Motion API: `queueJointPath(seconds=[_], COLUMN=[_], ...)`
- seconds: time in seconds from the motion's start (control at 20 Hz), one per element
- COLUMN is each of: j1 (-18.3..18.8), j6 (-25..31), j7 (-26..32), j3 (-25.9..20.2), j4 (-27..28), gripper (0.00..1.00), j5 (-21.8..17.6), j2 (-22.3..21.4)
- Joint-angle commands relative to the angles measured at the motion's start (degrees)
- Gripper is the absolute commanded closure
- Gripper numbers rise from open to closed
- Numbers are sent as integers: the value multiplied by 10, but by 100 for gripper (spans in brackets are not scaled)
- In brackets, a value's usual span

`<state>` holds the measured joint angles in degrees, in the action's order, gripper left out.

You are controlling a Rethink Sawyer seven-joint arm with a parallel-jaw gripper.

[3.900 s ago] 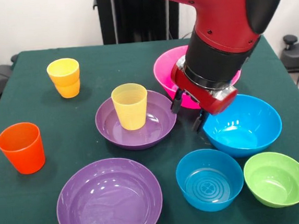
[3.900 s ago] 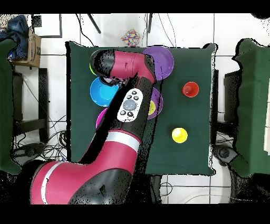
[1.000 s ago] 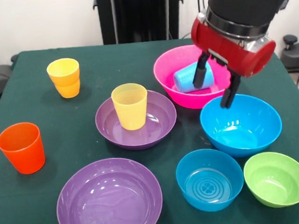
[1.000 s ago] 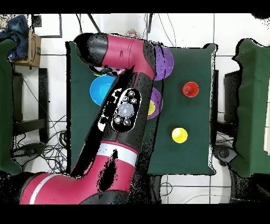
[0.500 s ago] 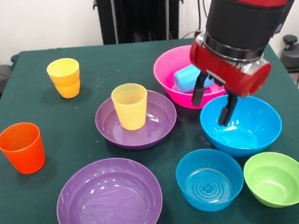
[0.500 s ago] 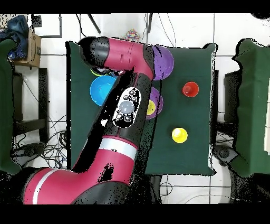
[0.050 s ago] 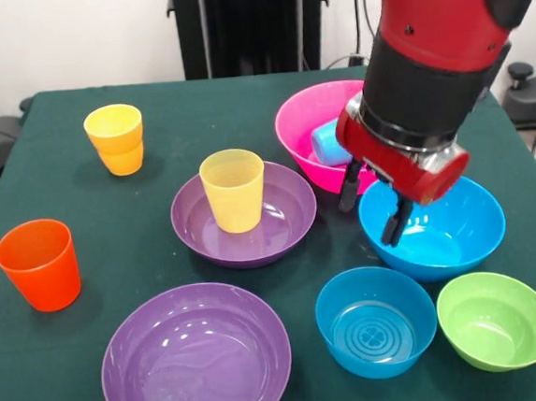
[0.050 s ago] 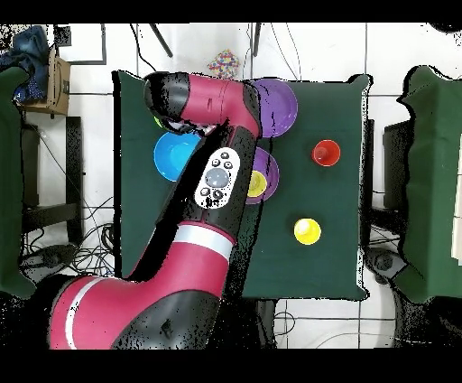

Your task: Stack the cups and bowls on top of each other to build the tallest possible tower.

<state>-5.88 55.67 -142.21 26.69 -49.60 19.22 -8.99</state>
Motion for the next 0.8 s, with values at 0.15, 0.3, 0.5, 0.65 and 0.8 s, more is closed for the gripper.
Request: queueJointPath(seconds=[0.15, 0.3, 0.5, 0.65, 0.8], j1=[-17, -22, -29, -33, -41], j6=[-22, -45, -72, -83, -110], j7=[-137, -150, -157, -161, -172], j3=[-22, -16, -11, -9, 0], j4=[30, 25, 14, 9, 0], gripper=[0, 0, 0, 0, 0], j5=[5, 10, 12, 15, 15], j2=[48, 52, 53, 56, 55])
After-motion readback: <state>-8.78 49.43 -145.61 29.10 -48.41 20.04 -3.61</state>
